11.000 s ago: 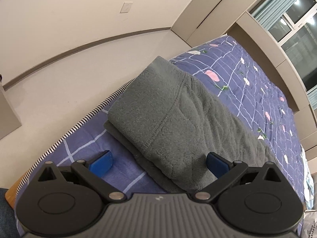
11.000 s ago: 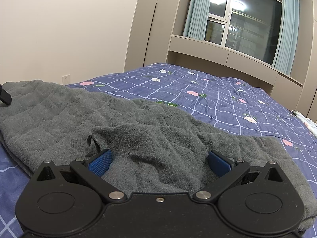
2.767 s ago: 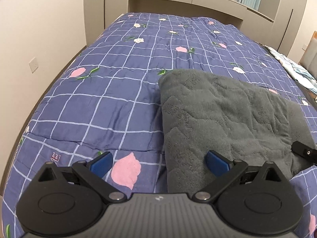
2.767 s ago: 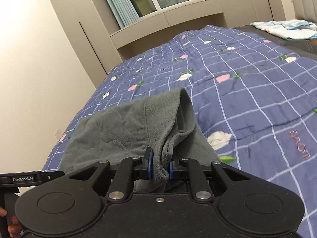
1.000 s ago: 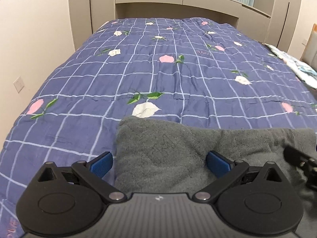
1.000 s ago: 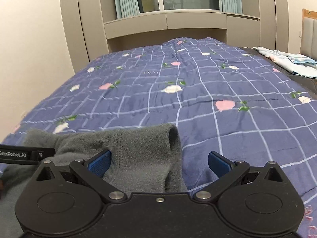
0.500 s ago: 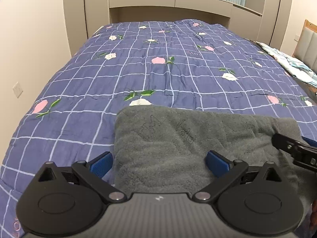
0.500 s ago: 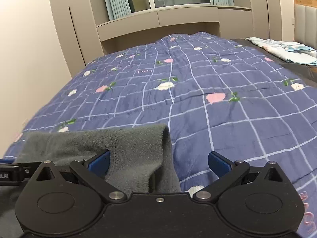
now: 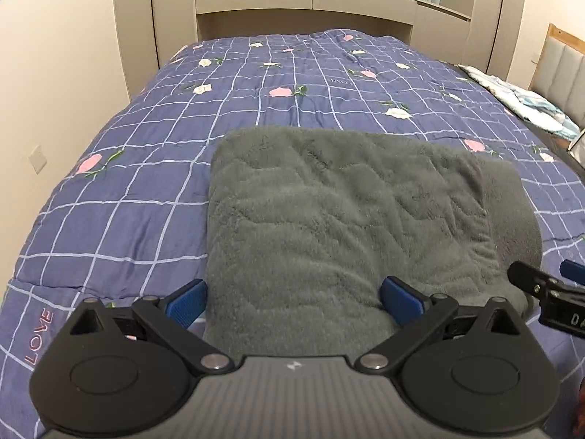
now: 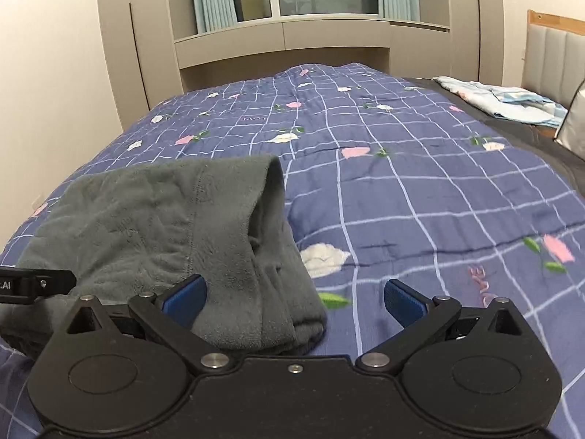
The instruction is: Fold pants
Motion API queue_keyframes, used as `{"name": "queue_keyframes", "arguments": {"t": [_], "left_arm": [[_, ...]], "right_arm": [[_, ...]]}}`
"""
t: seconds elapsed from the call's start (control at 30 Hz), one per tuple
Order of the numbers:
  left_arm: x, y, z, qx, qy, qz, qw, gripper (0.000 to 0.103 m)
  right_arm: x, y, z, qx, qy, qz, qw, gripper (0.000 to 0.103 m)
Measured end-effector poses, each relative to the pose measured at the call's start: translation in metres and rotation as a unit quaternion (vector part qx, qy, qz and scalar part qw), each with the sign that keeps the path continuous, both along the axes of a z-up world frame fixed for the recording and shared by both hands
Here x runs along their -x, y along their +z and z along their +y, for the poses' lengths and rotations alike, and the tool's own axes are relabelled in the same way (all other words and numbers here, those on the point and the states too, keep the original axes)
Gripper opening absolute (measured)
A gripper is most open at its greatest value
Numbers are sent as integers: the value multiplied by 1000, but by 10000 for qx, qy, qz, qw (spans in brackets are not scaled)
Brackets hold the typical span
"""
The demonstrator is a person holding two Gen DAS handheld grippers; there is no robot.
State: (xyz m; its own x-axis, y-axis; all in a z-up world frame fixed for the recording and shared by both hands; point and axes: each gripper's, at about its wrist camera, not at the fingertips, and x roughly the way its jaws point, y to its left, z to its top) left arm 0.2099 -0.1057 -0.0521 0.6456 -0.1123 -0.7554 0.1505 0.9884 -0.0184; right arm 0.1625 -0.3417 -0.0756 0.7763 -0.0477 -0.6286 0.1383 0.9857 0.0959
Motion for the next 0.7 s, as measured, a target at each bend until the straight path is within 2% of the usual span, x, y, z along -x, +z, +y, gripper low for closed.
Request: {"name": "queue_keyframes", "arguments": {"t": [0.17, 0.33, 0.4, 0.53, 0.7], "left_arm": [[10, 13, 5, 52, 24, 120, 9999, 102], [24, 15, 10, 4, -8, 112, 9999, 102], [26, 12, 11, 38, 30, 168, 9998, 102], [27, 7, 14, 105, 36, 256, 9996, 103], [26, 4, 18, 242, 103, 327, 9991, 103]], "right_arm": [[1, 13, 11, 337, -56, 127, 9993, 102], [19, 30, 21, 171, 64, -82, 9998, 103], [23, 28, 28, 189, 188, -66, 9996, 103], [18, 13, 37, 292, 217, 240, 9990, 102], [17, 4, 34, 108, 138, 367, 9992, 102]]}}
